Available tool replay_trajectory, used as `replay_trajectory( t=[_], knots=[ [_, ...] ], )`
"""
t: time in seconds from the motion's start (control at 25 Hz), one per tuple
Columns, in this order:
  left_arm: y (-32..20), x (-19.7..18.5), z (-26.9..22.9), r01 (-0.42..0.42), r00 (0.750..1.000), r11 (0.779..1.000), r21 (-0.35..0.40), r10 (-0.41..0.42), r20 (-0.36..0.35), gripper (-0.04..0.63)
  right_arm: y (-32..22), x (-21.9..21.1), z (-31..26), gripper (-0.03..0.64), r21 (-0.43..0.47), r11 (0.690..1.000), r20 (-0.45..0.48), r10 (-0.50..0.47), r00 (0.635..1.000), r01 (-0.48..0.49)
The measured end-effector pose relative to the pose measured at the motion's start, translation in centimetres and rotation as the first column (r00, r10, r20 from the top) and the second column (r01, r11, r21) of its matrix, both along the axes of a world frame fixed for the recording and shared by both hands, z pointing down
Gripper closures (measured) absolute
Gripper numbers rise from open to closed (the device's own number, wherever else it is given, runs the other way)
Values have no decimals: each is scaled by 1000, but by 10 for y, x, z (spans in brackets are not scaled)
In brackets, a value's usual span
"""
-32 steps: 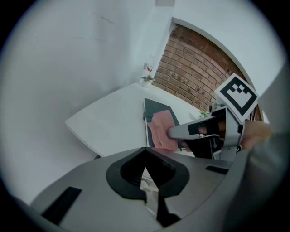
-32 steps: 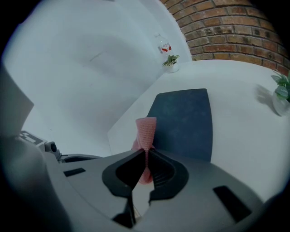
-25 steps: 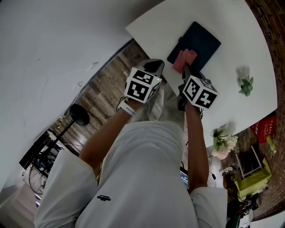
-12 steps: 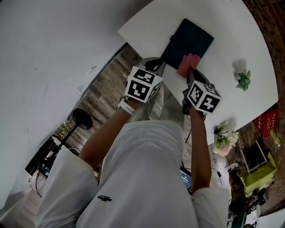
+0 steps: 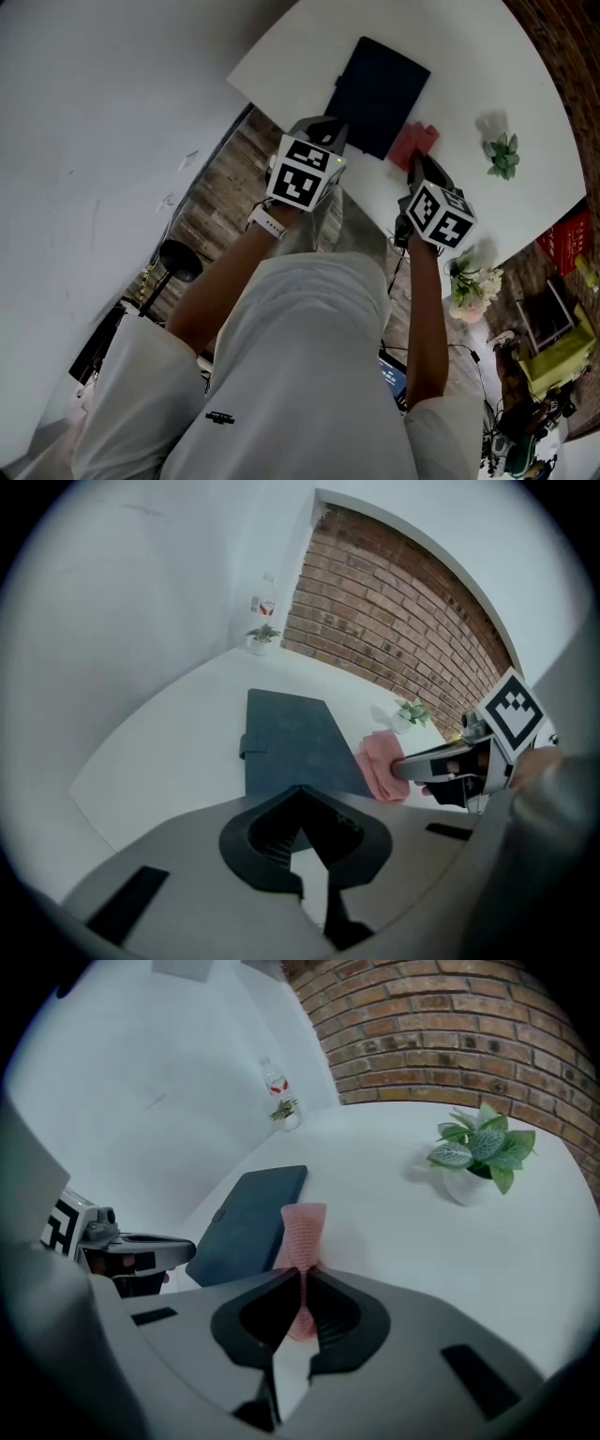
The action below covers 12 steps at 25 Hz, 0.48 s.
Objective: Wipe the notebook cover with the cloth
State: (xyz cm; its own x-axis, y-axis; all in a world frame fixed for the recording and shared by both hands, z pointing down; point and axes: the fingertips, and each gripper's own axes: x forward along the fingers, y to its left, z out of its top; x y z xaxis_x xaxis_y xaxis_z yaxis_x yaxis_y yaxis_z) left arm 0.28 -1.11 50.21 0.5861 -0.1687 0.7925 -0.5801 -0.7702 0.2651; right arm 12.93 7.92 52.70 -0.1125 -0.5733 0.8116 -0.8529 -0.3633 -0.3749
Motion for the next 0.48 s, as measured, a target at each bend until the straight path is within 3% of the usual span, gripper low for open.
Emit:
replay_trajectory(
  t=[0.48],
  knots=[
    [-11,25,13,-25,999,999,-48,26,19,583,-40,44,-13,588,74,995,-40,67,997,-64]
  ],
)
